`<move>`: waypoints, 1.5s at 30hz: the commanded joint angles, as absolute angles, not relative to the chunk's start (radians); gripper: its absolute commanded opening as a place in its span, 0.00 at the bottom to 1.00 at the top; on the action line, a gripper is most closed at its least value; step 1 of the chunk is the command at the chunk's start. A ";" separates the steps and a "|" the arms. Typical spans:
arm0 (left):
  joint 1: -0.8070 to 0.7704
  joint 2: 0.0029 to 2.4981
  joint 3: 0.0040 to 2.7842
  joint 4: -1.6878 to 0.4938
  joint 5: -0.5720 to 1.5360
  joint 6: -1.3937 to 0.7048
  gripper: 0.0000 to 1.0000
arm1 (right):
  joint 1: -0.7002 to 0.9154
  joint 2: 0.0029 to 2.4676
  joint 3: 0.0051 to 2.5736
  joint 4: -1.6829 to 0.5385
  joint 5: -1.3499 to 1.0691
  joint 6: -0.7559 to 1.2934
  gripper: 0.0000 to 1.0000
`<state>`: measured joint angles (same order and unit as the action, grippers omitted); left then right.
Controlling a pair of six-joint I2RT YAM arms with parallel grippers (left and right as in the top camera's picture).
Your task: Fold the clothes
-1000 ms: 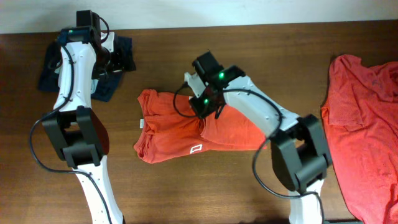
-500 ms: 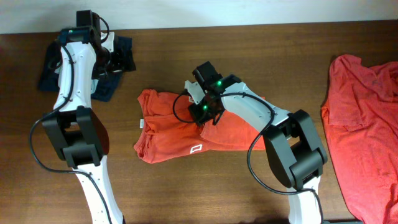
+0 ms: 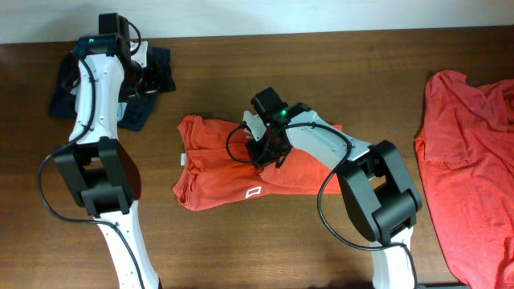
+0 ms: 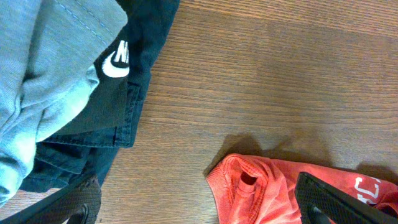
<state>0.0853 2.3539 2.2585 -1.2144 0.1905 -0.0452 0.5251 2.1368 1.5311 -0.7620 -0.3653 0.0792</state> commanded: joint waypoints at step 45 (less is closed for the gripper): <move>0.088 2.343 2.273 -1.213 0.186 -0.030 0.99 | 0.631 2.061 1.953 -1.036 -0.355 0.084 0.04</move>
